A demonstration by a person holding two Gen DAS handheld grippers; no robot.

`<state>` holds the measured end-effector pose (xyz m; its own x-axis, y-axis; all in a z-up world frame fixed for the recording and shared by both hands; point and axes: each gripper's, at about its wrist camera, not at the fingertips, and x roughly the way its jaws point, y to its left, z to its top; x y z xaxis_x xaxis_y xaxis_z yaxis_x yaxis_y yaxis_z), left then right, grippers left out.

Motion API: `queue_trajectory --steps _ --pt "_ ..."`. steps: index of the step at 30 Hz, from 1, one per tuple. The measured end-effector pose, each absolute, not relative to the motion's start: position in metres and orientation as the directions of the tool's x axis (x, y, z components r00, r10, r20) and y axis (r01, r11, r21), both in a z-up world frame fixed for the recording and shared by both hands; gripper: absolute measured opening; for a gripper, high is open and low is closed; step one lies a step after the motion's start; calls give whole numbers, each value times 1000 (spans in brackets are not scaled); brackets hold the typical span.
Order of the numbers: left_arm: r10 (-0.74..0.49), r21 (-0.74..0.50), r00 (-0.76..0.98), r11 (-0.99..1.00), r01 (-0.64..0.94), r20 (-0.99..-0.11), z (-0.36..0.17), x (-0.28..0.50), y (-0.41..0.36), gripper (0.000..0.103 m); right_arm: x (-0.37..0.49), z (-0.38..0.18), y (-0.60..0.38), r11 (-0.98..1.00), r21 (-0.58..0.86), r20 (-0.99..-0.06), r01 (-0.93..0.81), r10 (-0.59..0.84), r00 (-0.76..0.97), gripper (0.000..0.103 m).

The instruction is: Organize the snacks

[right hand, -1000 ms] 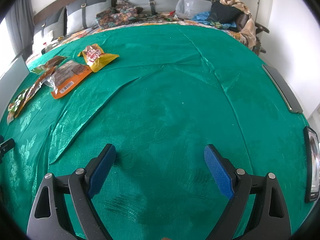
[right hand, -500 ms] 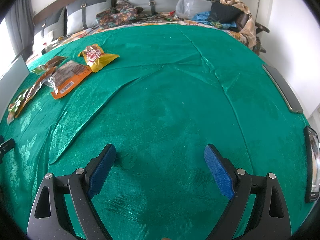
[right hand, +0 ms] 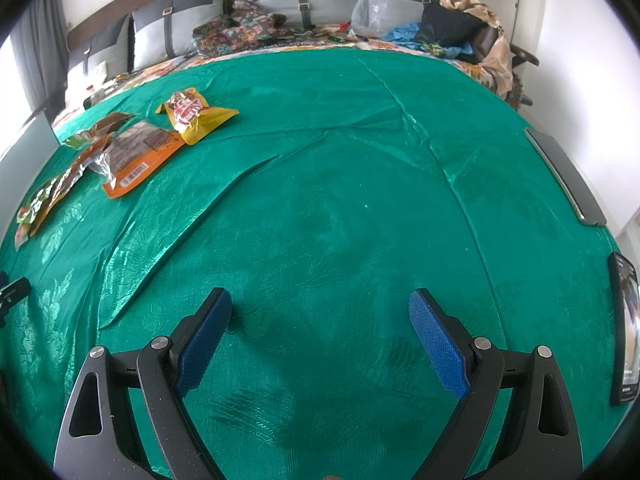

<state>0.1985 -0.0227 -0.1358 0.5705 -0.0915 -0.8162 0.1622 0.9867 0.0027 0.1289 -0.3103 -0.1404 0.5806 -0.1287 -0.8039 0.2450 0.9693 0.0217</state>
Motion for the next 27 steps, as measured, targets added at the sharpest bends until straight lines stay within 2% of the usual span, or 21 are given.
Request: queue_trajectory --steps 27 --pt "-93 2 570 986 164 -816 -137 197 -18 103 129 -140 -310 969 23 -804 245 -128 580 93"
